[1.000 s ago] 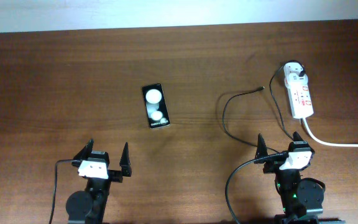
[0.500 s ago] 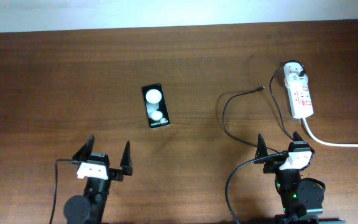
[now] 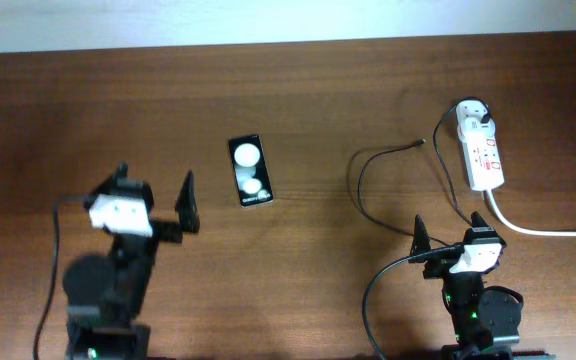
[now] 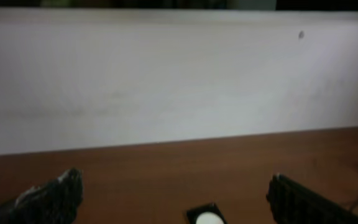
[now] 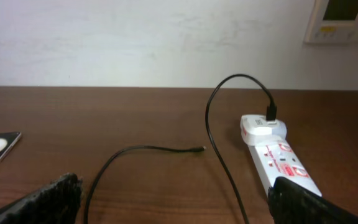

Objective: Plug charger to phone and switch on socket
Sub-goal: 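Reach the left gripper over the black phone and grasp it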

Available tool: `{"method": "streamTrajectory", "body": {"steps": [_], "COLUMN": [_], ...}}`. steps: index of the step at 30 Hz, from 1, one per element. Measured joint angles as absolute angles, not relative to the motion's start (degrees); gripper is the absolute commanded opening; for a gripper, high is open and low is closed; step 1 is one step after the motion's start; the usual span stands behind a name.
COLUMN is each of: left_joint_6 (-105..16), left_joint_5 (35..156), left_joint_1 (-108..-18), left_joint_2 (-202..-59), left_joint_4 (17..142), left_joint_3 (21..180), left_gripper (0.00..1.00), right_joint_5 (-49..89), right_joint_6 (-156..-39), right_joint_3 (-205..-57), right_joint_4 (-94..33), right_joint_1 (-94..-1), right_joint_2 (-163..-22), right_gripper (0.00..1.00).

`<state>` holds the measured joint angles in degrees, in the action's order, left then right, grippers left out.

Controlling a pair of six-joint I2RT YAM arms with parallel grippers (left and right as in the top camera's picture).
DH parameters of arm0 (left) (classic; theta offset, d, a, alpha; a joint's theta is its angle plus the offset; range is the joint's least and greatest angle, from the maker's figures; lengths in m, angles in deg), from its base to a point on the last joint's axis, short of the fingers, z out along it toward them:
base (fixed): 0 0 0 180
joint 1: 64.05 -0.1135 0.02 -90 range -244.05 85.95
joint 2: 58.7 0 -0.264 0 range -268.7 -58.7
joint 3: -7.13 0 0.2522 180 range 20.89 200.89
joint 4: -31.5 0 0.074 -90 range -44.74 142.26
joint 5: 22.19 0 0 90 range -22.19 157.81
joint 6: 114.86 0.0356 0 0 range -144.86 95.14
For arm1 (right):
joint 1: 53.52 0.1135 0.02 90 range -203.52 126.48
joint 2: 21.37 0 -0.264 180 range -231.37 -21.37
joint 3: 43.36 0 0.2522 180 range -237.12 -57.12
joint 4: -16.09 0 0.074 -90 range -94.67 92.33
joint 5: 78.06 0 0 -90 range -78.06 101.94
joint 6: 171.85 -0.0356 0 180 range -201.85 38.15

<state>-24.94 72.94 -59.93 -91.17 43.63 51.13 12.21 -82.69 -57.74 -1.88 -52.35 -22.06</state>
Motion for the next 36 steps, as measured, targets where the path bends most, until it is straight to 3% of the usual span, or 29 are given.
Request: {"method": "streamTrajectory", "body": {"steps": [5, 7, 14, 18, 25, 31, 36], "left_joint_6": [-24.94, -24.96, -25.9, -38.97, -41.94, -46.99, -49.57], "left_joint_5": [75.3, 76.08, 83.71, 72.26, 56.06, 53.81, 53.9], "left_joint_1": [-55.76, -51.21, -47.39, -47.19, -44.28, -43.87, -43.87], "left_joint_2": [-119.34, -127.96, -136.04, -136.13, -142.1, -155.28, -161.68], "left_joint_4": [67.7, 69.71, 65.42, 62.56, 75.04, 87.43, 90.95], "left_joint_3": [82.93, 92.79, 93.73, 94.75, 111.17, 122.47, 122.8], "left_gripper": [0.99, 0.99, 0.99, 0.99, 0.99, 0.99, 0.99], "right_joint_5": [12.21, 12.21, 12.21, 12.21, 12.21, 12.21, 12.21], "right_joint_6": [-82.69, -82.67, -82.67, -82.67, -82.67, -82.69, -82.69], "right_joint_3": [-57.74, -57.74, -57.74, -57.74, -57.74, -57.74, -57.74], "right_joint_4": [-1.92, -1.94, -1.94, -1.94, -1.94, -1.94, -1.94], "right_joint_1": [-52.31, -52.31, -52.31, -52.31, -52.31, -52.31, -52.31], "right_joint_2": [-21.99, -22.06, -22.06, -22.06, -22.06, -22.06, -22.06], "right_gripper": [0.99, 0.99, 0.99, 0.99, 0.99, 0.99, 0.99]}}
